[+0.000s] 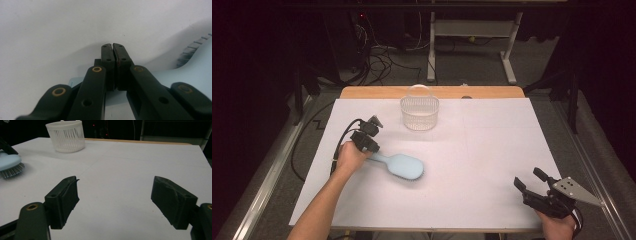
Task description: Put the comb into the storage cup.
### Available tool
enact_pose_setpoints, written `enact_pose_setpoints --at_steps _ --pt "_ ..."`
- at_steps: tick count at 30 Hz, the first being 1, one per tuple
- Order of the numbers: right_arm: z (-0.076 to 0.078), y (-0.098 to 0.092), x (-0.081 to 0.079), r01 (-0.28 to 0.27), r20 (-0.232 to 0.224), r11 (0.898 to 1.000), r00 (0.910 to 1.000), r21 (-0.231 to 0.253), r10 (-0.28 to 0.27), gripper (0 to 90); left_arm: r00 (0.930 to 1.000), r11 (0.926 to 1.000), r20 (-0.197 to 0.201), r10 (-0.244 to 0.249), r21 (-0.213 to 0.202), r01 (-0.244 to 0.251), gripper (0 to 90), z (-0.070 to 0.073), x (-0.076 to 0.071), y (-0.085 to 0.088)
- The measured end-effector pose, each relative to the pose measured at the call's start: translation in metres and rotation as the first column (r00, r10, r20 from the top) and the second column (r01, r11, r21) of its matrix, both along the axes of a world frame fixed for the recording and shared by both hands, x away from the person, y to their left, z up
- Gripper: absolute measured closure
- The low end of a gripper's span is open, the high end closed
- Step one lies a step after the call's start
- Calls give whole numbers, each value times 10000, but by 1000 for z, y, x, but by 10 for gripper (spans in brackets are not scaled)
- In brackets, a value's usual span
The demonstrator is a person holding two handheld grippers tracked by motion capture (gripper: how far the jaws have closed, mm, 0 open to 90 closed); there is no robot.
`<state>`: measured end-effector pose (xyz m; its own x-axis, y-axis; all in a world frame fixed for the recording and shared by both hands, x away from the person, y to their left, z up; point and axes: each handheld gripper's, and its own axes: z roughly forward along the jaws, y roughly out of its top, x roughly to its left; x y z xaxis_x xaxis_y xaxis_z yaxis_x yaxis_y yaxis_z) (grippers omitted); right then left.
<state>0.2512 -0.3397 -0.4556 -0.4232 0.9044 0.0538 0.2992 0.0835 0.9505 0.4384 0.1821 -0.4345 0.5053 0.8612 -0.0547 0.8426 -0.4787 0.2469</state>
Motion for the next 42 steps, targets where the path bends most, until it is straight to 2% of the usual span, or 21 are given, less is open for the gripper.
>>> enact_pose_setpoints --at_steps 7,32,42 --pt "0 0 1 -7 -3 10000 10000 15 7 224 9998 9999 -151 -113 -56 112 865 -2 -4 2" --pt "0 0 1 8 19 10000 10000 4 -8 224 9998 9991 -46 -174 -380 172 865 -4 -25 11" --pt "0 0 0 24 43 10000 10000 -3 -24 225 10000 9969 -42 -16 -789 12 865 -5 -33 16"
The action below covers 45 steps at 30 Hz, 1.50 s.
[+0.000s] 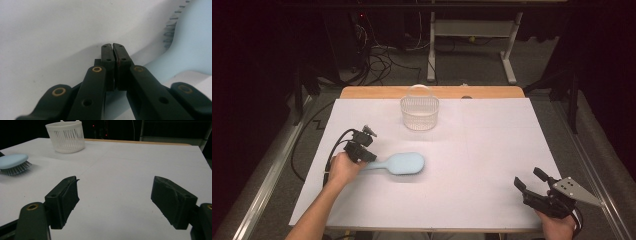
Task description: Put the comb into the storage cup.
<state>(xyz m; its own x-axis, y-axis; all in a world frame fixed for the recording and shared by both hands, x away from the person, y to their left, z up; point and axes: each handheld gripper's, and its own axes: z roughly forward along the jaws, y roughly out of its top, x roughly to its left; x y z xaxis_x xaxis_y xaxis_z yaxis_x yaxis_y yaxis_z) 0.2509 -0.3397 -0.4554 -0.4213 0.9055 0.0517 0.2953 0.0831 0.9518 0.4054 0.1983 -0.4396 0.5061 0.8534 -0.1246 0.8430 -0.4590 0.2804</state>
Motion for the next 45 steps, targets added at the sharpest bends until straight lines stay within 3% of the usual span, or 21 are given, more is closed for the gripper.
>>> enact_pose_setpoints --at_steps 45 --pt "0 1 0 -33 7 10000 10000 0 33 225 9997 9984 201 -150 -539 161 867 -1 -30 4"
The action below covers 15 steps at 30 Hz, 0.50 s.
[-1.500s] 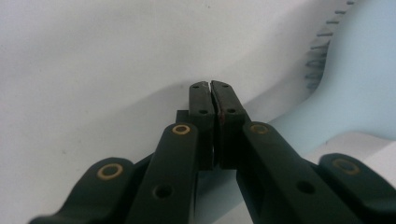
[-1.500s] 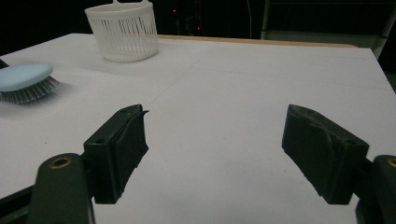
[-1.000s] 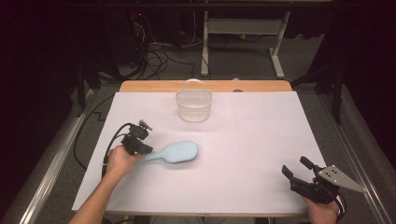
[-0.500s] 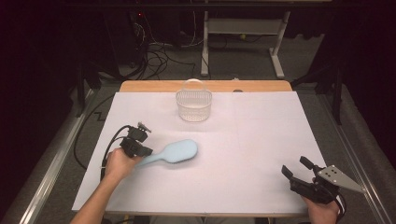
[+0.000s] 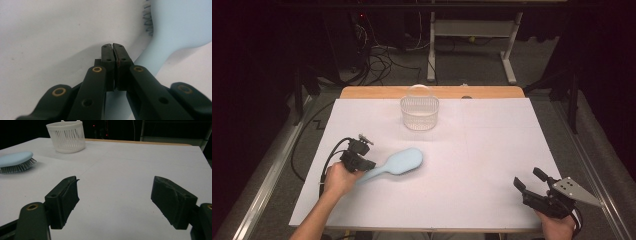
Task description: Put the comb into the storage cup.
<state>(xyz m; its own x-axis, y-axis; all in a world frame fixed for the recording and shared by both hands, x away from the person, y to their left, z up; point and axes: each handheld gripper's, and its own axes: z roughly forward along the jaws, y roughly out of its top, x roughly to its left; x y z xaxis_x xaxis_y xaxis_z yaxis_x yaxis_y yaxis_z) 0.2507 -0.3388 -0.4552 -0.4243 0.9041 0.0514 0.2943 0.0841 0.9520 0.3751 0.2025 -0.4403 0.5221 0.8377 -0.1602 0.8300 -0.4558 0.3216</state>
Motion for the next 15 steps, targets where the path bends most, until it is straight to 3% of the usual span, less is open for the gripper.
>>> enact_pose_setpoints --at_steps 15 --pt "0 0 0 -17 3 10000 10000 -11 17 226 9997 9999 249 5 -147 -1 867 1 -12 0"
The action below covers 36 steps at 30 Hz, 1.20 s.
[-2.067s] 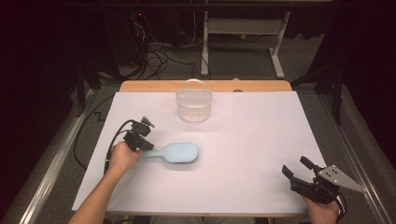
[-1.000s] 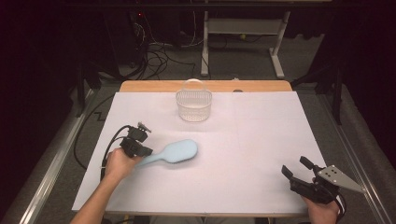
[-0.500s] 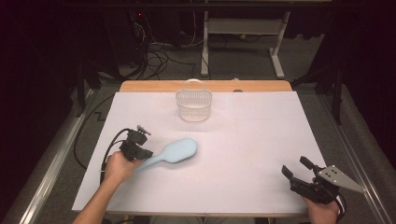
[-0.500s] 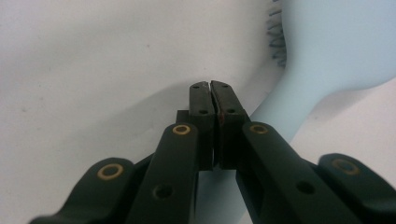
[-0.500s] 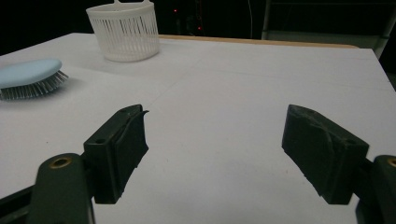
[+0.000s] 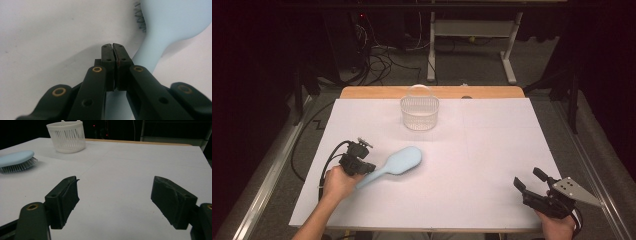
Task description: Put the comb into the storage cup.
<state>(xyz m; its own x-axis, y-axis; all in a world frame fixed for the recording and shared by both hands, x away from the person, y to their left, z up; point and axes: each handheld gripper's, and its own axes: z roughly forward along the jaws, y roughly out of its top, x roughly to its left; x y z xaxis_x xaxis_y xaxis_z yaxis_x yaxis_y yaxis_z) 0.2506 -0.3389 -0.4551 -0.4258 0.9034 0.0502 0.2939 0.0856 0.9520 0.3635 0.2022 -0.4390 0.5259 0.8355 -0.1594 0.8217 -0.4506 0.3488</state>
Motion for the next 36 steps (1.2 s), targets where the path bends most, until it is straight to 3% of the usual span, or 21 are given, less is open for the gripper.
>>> enact_pose_setpoints --at_steps 36 --pt "0 0 0 -10 39 10000 10000 -6 11 226 10000 9982 -69 -72 -592 68 881 -3 -24 -4"
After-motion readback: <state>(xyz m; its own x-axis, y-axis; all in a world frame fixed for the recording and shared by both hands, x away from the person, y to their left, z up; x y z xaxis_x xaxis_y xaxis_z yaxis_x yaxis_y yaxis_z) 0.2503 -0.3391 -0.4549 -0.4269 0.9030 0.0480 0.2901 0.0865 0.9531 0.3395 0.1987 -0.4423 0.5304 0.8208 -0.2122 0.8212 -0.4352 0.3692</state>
